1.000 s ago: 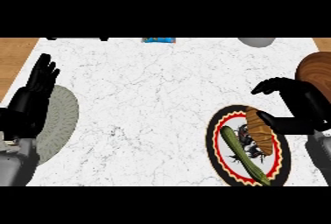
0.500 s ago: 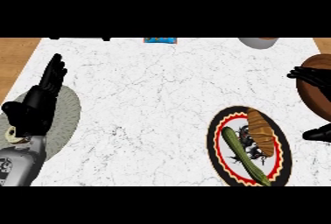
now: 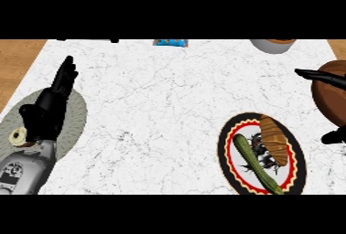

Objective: Pick the croissant from the plate and place it in the bowl

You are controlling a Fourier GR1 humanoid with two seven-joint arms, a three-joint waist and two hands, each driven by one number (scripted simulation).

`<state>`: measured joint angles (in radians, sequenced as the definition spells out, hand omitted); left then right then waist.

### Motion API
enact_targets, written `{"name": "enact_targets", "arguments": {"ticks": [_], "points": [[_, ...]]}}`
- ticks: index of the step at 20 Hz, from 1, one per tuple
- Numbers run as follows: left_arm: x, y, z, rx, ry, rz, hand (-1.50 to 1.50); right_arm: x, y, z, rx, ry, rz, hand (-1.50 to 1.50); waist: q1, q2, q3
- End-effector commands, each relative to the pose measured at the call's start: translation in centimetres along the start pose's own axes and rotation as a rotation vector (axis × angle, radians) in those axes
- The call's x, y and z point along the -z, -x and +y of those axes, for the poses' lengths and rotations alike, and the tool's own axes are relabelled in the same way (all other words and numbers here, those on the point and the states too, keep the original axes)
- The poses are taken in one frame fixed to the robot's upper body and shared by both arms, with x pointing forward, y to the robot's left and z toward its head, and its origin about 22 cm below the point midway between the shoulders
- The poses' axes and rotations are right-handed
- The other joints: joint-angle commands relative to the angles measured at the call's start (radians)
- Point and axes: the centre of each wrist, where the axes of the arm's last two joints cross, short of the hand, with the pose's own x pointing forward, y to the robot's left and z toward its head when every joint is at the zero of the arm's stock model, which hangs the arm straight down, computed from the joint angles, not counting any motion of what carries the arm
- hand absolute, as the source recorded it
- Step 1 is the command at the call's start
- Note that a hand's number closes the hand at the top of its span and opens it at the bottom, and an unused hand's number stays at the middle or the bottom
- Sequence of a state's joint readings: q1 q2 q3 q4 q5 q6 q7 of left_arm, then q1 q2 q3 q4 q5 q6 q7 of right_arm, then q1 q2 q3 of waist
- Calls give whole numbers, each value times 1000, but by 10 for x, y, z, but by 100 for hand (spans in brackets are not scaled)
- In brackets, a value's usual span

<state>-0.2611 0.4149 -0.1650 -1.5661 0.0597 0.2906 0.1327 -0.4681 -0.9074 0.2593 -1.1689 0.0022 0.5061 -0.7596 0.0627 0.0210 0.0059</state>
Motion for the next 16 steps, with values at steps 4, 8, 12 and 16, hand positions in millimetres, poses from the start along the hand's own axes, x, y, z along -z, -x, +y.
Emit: {"name": "enact_targets", "arguments": {"ticks": [4, 8, 12, 16], "points": [[9, 0, -6, 10, -6, 11, 0, 9, 12, 11, -39, -324, -98, -150, -14, -1, -3], [4, 0, -3, 22, -16, -2, 0, 20, 20, 17, -88, -405, -89, -150, -11, -5, -4], [6, 13, -7, 14, -37, 29, 0, 46, 33, 54, -150, -484, -86, -150, -32, -10, -5], [5, 3, -9, 25, -45, 20, 0, 37, 42, 58, -224, -582, -19, -150, -44, -14, -5]]}}
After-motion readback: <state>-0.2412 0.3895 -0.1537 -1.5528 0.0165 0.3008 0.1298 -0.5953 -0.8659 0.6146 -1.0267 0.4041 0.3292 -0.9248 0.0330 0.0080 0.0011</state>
